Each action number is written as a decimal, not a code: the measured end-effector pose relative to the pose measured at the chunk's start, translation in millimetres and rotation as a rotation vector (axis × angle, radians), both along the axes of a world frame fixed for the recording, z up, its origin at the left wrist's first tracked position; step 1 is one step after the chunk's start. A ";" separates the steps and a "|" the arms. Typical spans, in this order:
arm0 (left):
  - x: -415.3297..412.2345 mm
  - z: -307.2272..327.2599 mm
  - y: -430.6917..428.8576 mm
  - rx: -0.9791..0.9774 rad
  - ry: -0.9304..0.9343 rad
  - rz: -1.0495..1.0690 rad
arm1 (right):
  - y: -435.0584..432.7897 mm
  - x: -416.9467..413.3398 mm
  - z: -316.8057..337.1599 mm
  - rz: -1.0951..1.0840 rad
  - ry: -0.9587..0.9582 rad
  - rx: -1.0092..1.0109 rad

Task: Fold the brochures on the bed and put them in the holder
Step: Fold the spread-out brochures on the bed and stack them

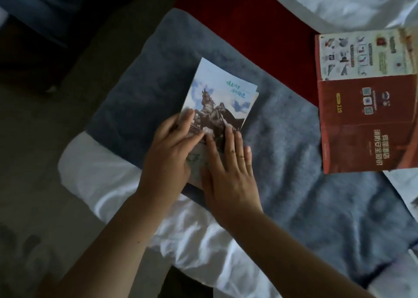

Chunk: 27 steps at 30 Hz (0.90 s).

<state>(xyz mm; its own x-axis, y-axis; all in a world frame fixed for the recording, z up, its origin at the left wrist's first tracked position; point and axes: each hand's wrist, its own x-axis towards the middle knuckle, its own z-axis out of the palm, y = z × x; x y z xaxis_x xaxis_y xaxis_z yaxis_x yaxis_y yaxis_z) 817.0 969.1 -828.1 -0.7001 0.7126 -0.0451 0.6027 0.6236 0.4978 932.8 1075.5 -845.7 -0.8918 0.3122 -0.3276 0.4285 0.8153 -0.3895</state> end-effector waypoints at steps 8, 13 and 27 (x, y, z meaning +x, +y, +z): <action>-3.5 -8.2 -26.4 -0.042 0.001 -0.069 | -31.8 5.1 -3.7 -0.051 -0.011 0.033; -4.6 -5.4 -21.4 -0.068 0.044 0.001 | -30.4 -5.6 7.7 -0.120 -0.043 0.000; -4.7 -41.1 5.8 -0.418 0.076 -0.037 | -7.1 -54.7 -1.8 0.003 -0.326 0.061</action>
<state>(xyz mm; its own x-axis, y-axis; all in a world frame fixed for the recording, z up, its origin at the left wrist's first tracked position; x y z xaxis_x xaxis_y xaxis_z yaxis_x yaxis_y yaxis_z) 812.3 974.9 -869.3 -0.6871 0.6685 -0.2847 0.6533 0.7399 0.1606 878.1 1068.3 -847.5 -0.7439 0.3380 -0.5765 0.5204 0.8342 -0.1823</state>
